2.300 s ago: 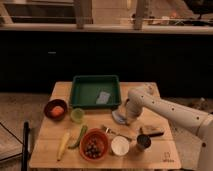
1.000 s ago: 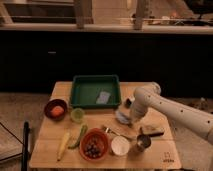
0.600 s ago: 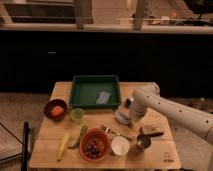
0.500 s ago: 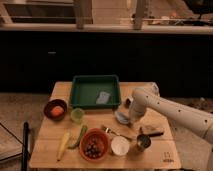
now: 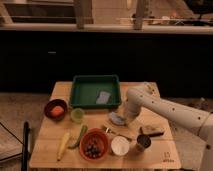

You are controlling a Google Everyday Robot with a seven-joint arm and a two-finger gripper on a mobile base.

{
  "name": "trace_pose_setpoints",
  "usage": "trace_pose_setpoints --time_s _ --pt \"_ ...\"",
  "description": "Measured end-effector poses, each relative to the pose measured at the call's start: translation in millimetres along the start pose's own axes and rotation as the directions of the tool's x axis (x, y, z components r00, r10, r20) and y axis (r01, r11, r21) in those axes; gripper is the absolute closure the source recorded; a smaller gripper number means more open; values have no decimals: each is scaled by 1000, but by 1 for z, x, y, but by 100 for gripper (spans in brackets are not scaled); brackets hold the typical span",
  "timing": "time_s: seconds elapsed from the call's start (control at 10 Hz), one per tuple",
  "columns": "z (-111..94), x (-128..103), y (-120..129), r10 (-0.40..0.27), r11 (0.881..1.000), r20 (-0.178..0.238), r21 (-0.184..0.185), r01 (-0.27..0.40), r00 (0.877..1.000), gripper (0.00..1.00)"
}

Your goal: Wipe table surface with towel

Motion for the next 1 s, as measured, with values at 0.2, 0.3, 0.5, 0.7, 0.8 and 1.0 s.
trace_pose_setpoints --time_s 0.2,0.3,0.5,0.7,0.8,1.0 --pt "1 -17 14 -101 995 17 -21 101 995 100" --pt "3 -20 25 -132 990 20 -41 133 991 100" --pt "7 -15 33 -140 988 12 -68 140 990 100" --pt "5 11 42 -95 993 -21 -78 93 995 100" --pt "3 23 41 -71 995 -36 -75 68 997 100" --pt "0 42 25 -29 998 -71 -64 24 997 100"
